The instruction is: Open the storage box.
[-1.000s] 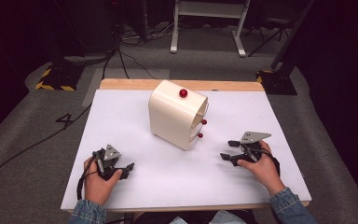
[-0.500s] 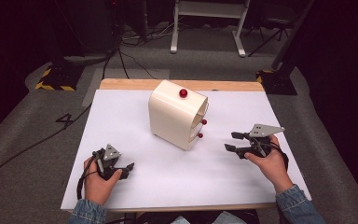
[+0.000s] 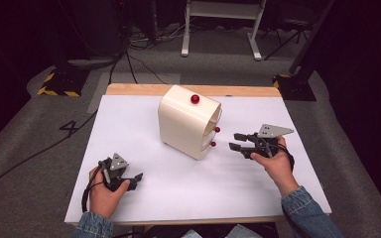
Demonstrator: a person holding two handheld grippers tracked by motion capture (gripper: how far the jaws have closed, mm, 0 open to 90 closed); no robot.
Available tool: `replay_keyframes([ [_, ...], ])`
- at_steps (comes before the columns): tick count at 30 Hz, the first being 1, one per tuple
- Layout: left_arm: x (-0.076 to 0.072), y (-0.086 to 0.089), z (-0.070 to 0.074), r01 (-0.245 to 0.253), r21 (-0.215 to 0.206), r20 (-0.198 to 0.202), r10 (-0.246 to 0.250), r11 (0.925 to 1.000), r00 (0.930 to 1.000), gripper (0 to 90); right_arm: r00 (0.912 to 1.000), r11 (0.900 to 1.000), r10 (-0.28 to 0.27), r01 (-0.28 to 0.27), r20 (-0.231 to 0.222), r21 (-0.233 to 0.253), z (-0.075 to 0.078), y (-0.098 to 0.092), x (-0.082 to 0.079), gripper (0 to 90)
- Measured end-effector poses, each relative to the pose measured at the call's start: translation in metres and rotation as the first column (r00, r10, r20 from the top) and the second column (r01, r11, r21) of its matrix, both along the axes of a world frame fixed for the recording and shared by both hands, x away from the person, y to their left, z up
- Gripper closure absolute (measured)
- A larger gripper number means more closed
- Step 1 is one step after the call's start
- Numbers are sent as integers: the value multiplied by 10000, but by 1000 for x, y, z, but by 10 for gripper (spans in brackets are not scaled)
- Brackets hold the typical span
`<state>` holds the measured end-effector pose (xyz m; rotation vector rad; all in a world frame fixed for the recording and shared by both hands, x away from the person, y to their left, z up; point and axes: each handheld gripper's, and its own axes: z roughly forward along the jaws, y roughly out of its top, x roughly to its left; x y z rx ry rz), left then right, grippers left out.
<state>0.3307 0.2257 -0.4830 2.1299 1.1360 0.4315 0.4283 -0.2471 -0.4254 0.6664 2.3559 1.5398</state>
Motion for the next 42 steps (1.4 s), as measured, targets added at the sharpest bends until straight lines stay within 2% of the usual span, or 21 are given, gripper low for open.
replay_keyframes([
  [7, 0, 0, 0, -10, 14, -31, 10, 10000, 10000, 273, 9984, 9985, 539, -538, 154, -83, -15, 18, 11, 617],
  [9, 1, 0, 0, -6, 21, -30, 6, 10000, 10000, 273, 9963, 9975, 703, -705, 485, 12, -19, 22, 12, 651],
  [12, 1, 0, 0, 4, 9, -42, -4, 10000, 10000, 273, 9955, 9950, 930, -935, 154, 361, -26, 30, 12, 662],
  [22, 1, 0, 0, -11, 5, -38, 11, 10000, 10000, 272, 9975, 9964, 703, -705, 68, 461, -44, 39, 16, 673],
  [28, 1, 0, 0, -5, 31, -19, 5, 10000, 10000, 272, 9982, 9959, 606, -605, 9, 670, -50, 43, 17, 687],
  [34, 0, 0, 0, -17, 13, -45, 17, 10000, 10000, 272, 9987, 9948, 503, -495, -62, 894, -53, 42, 19, 737],
  [42, 0, 0, 0, -29, -13, -61, 29, 10000, 10000, 272, 9992, 9966, 388, -383, -63, 733, -51, 41, 16, 738],
])
